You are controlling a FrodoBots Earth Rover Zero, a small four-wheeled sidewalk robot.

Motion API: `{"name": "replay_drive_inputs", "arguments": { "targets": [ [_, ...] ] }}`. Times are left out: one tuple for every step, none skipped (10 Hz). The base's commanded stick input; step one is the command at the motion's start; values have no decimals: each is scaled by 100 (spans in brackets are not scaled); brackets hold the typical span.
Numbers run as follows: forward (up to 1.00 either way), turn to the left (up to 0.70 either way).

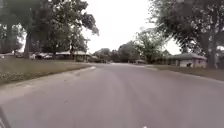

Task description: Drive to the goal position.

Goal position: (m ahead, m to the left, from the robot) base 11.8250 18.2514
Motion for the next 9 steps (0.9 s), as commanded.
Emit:
{"name": "replay_drive_inputs", "arguments": {
  "targets": [
    [70,1],
    [70,1],
    [70,1],
    [70,1],
    [70,1],
    [70,1],
    [70,1],
    [70,1],
    [70,1]
  ]
}}
